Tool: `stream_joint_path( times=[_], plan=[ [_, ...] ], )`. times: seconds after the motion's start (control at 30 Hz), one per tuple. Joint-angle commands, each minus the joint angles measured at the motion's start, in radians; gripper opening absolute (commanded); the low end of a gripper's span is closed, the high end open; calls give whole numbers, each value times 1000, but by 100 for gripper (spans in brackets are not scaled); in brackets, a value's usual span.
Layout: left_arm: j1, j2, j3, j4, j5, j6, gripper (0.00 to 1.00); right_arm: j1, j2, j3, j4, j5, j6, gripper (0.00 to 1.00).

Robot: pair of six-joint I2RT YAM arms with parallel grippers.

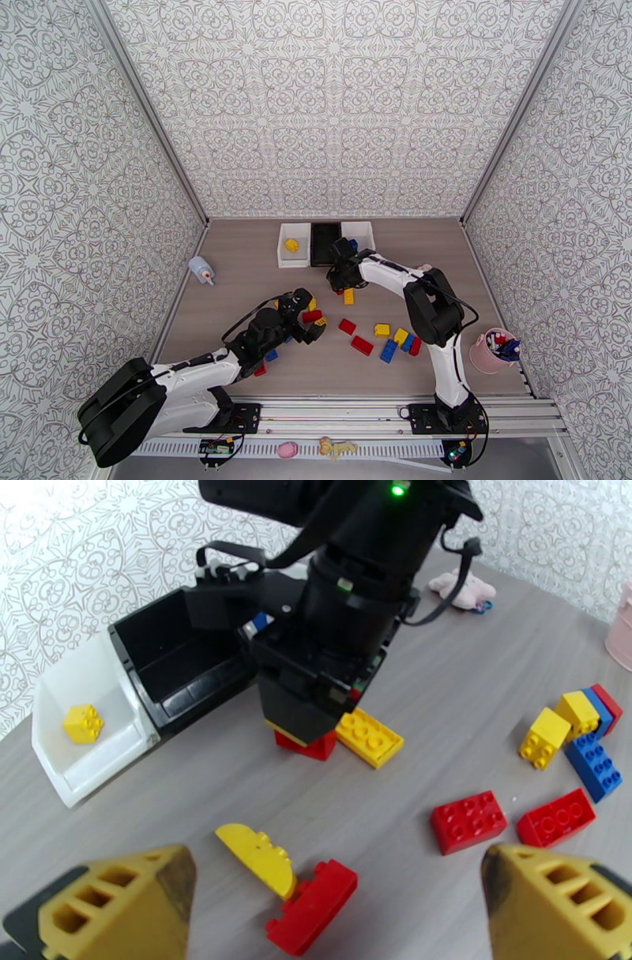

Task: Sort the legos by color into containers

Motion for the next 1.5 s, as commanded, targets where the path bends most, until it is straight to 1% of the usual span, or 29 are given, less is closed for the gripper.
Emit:
stream_joint_path(
  times=[0.0, 0.23, 0.37, 0.53, 0.67, 0.87, 1.07, 1.2, 1.23, 1.33, 1.4, 1.47],
  plan=[
    [15, -23, -20, 53, -20, -15, 100, 7, -98, -5, 22, 41, 18, 24],
    [34, -58, -2, 53, -10, -30, 100, 4, -229, -98, 188, 50, 26, 23],
    [39, -68, 6, 51, -13, -41, 100, -6, -237, -90, 289, 60, 0, 23],
    [48, -63, 24, 35, -12, -43, 100, -33, -150, 15, 343, 56, -22, 23],
    [47, -61, 33, 6, -24, -47, 100, -51, -45, 123, 358, 44, -34, 22],
    [48, -51, 38, 7, -31, -53, 100, -65, 97, 248, 412, 73, -31, 22],
    [51, -41, 49, 5, -34, -53, 100, -68, 206, 342, 440, 100, -40, 22],
    [51, -44, 50, 4, -37, -56, 100, -70, 241, 394, 425, 103, -37, 22],
    [50, -46, 49, 3, -37, -59, 100, -69, 239, 403, 418, 99, -33, 25],
    [51, -59, 54, -20, -62, -78, 100, -69, 212, 399, 412, 82, -33, 37],
    [52, -77, 71, -74, -100, -102, 100, -69, 174, 374, 417, 74, -36, 46],
    [51, -93, 109, -173, -144, -124, 100, -69, 120, 319, 438, 68, -43, 52]
  ],
)
